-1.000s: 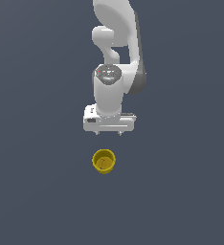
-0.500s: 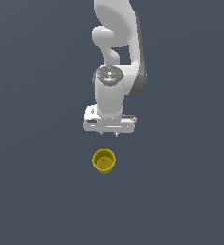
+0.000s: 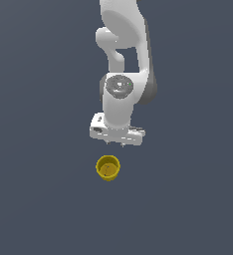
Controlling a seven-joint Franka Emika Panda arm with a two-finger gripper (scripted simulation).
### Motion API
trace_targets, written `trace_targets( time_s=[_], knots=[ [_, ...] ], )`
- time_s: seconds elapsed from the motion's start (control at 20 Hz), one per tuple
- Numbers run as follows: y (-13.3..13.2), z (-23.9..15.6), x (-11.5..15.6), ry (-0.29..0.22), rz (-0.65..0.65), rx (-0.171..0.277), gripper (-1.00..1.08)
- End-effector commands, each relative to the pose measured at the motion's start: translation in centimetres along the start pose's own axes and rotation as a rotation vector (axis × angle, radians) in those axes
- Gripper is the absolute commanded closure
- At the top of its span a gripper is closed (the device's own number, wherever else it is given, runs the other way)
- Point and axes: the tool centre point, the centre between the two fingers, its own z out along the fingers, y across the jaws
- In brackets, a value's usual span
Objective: Pick up the object and move it to a goal position.
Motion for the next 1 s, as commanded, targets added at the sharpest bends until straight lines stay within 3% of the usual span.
trace_targets(
  time_s=[0.0,0.95],
  knots=[
    [-0.4,0.3,0.5,-0.008,0.054,-0.007,-0.20],
    [-2.1,3.3,6.1,-0.089,0.560,-0.067,-0.20]
  ],
)
